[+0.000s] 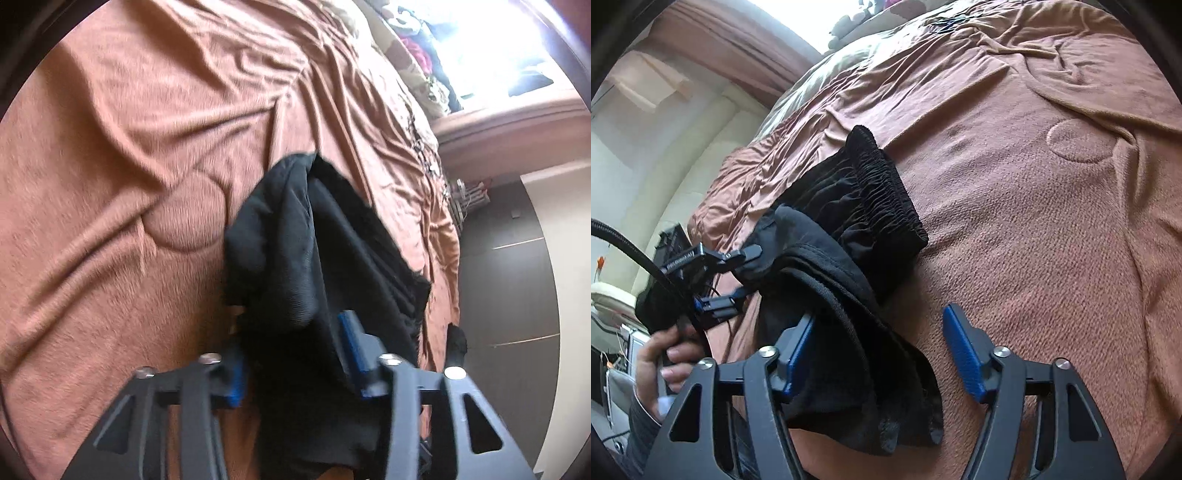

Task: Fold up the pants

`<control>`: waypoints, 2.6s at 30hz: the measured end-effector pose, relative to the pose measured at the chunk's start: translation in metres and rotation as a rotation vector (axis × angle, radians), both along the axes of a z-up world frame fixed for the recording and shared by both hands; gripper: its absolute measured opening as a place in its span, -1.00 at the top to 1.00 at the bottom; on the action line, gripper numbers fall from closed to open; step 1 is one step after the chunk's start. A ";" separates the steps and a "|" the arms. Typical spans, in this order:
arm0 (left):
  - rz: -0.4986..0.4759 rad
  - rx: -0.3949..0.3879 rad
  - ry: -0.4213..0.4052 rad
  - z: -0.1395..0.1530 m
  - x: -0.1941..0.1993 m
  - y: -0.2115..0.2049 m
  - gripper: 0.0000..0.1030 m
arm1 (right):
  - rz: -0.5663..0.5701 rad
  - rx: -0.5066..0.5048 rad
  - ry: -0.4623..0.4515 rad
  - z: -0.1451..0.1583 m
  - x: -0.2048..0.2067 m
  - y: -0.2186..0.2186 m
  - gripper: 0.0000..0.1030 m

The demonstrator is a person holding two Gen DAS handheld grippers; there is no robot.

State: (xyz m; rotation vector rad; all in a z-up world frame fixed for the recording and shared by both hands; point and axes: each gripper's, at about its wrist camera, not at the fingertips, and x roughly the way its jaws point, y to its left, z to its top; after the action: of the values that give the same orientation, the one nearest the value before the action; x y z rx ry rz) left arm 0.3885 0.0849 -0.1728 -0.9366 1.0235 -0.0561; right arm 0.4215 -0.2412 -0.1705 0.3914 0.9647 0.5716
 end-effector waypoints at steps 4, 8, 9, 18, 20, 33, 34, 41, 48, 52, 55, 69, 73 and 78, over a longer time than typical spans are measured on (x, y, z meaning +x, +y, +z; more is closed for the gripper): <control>-0.002 0.005 -0.028 0.013 0.007 0.003 0.58 | 0.027 -0.003 -0.013 0.001 0.003 0.004 -0.08; -0.017 0.014 -0.068 0.030 0.016 0.002 0.66 | 0.050 -0.010 -0.017 -0.002 0.007 0.011 0.13; -0.022 0.016 -0.077 0.035 0.019 0.001 0.69 | 0.056 -0.010 -0.015 -0.003 0.008 0.012 0.19; -0.087 0.013 -0.143 0.059 0.049 -0.010 0.72 | 0.101 0.028 -0.013 -0.003 0.008 0.012 0.89; -0.098 0.015 -0.149 0.062 0.056 -0.013 0.72 | 0.103 0.032 -0.022 0.000 0.007 0.011 0.91; -0.205 0.025 -0.139 0.068 0.116 -0.049 0.72 | 0.123 0.086 -0.057 0.005 -0.005 -0.002 0.93; -0.212 0.023 -0.137 0.067 0.120 -0.052 0.72 | 0.124 0.088 -0.056 0.005 -0.005 -0.003 0.93; -0.282 0.054 -0.129 0.062 0.148 -0.082 0.71 | 0.112 0.103 -0.049 0.006 -0.010 -0.010 0.93; -0.309 0.025 -0.149 0.059 0.156 -0.091 -0.36 | 0.097 0.101 -0.041 0.005 -0.013 -0.015 0.94; -0.281 0.044 -0.139 0.055 0.145 -0.077 -0.56 | 0.086 0.098 -0.033 0.004 -0.015 -0.017 0.94; -0.256 0.045 -0.104 0.045 0.134 -0.063 -0.56 | 0.087 0.093 -0.036 0.005 -0.017 -0.016 0.94; -0.194 -0.008 -0.053 0.009 0.055 -0.015 -0.46 | -0.002 0.059 0.020 0.009 -0.021 -0.035 0.50; -0.190 -0.032 -0.036 0.002 0.038 -0.015 -0.29 | -0.019 0.057 -0.025 0.024 -0.020 -0.039 0.03; -0.203 -0.064 -0.025 -0.004 0.019 -0.023 -0.27 | 0.001 0.025 -0.051 0.035 -0.007 -0.031 0.03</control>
State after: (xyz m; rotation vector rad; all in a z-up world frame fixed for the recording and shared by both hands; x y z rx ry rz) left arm 0.4072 0.0617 -0.1771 -0.8853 1.0963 -0.2712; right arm 0.4140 -0.2726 -0.1357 0.3969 0.9098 0.5928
